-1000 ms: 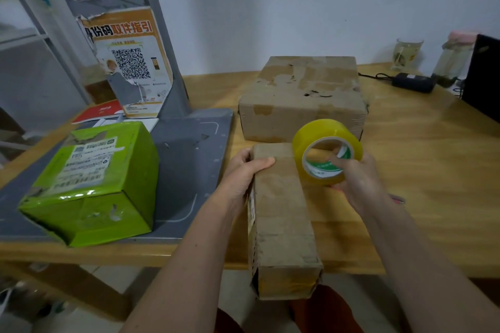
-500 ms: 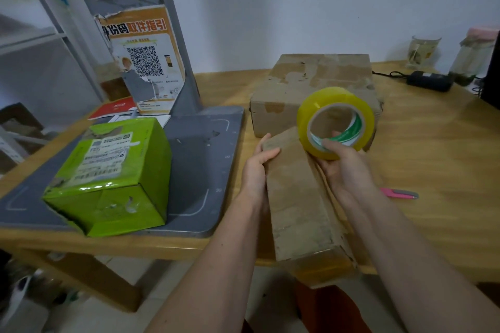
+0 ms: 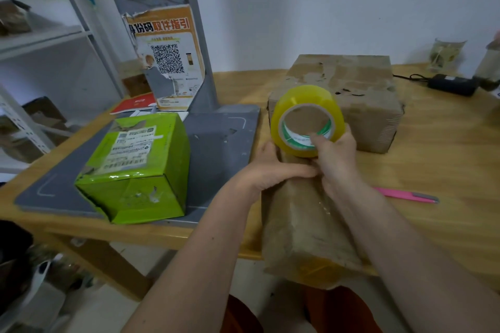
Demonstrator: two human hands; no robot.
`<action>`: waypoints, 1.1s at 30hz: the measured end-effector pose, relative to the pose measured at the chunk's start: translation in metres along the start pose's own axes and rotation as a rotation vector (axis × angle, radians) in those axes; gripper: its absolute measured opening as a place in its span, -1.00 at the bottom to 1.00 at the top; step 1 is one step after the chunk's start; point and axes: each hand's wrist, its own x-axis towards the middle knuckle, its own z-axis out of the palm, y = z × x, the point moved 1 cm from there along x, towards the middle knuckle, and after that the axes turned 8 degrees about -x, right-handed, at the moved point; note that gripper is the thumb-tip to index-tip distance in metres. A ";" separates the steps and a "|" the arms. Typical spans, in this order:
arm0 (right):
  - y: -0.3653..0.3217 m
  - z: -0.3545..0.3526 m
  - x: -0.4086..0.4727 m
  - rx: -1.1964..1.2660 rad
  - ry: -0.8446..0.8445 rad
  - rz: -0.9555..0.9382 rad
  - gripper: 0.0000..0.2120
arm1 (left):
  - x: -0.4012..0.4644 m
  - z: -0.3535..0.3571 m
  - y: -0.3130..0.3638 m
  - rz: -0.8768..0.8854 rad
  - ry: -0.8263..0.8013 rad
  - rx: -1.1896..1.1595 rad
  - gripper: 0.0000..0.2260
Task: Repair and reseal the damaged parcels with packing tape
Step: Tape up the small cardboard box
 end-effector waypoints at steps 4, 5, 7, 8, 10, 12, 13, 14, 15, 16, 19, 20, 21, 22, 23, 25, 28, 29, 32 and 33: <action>-0.002 0.009 -0.004 -0.263 -0.107 -0.164 -0.79 | 0.004 -0.004 -0.027 -0.093 0.072 -0.459 -0.24; -0.002 0.012 -0.005 -0.320 -0.128 -0.177 -0.79 | 0.004 -0.004 -0.030 -0.108 0.067 -0.522 -0.22; -0.001 0.015 -0.005 -0.383 -0.138 -0.181 -0.80 | 0.006 -0.004 -0.031 -0.111 0.078 -0.581 -0.22; -0.002 0.014 -0.004 -0.392 -0.135 -0.176 -0.80 | 0.006 -0.004 -0.030 -0.113 0.088 -0.598 -0.23; -0.005 0.005 0.001 -0.408 -0.121 -0.173 -0.81 | 0.005 -0.004 -0.028 -0.120 0.116 -0.626 -0.29; -0.005 -0.010 0.007 -0.395 -0.102 -0.145 -0.79 | 0.003 -0.005 -0.026 -0.150 0.124 -0.633 -0.31; -0.005 -0.017 0.009 -0.381 -0.095 -0.121 -0.77 | 0.004 -0.005 -0.026 -0.156 0.125 -0.626 -0.31; -0.006 -0.023 0.010 -0.378 -0.087 -0.109 -0.76 | 0.006 -0.006 -0.028 -0.154 0.132 -0.620 -0.34; -0.008 -0.029 0.011 -0.397 -0.079 -0.114 -0.77 | 0.007 -0.006 -0.028 -0.154 0.138 -0.621 -0.38; -0.009 -0.035 0.013 -0.430 -0.068 -0.133 -0.77 | 0.008 -0.005 -0.027 -0.158 0.146 -0.626 -0.42; -0.011 -0.054 0.020 -0.497 -0.052 -0.166 -0.77 | 0.006 -0.004 -0.026 -0.163 0.164 -0.624 -0.46; -0.010 -0.060 0.022 -0.507 -0.049 -0.163 -0.76 | 0.006 -0.003 -0.025 -0.158 0.167 -0.625 -0.46; -0.009 -0.066 0.024 -0.519 -0.041 -0.155 -0.76 | 0.006 -0.003 -0.025 -0.155 0.174 -0.627 -0.46; -0.007 -0.069 0.026 -0.535 -0.037 -0.144 -0.75 | 0.006 -0.003 -0.024 -0.153 0.184 -0.627 -0.46; -0.006 -0.071 0.026 -0.550 -0.037 -0.141 -0.74 | 0.007 -0.004 -0.023 -0.153 0.188 -0.630 -0.46; -0.008 -0.074 0.026 -0.574 -0.048 -0.158 -0.72 | 0.007 -0.003 -0.022 -0.158 0.187 -0.630 -0.47; -0.014 -0.084 0.030 -0.635 -0.041 -0.199 -0.68 | 0.008 -0.005 -0.024 -0.158 0.201 -0.621 -0.46; -0.015 -0.088 0.031 -0.665 -0.034 -0.209 -0.67 | 0.008 -0.006 -0.026 -0.156 0.207 -0.621 -0.45; -0.006 -0.094 0.031 -0.663 -0.039 -0.192 -0.71 | 0.008 -0.007 -0.025 -0.148 0.214 -0.604 -0.44; -0.001 -0.094 0.030 -0.663 -0.047 -0.182 -0.73 | 0.008 -0.007 -0.026 -0.141 0.220 -0.604 -0.44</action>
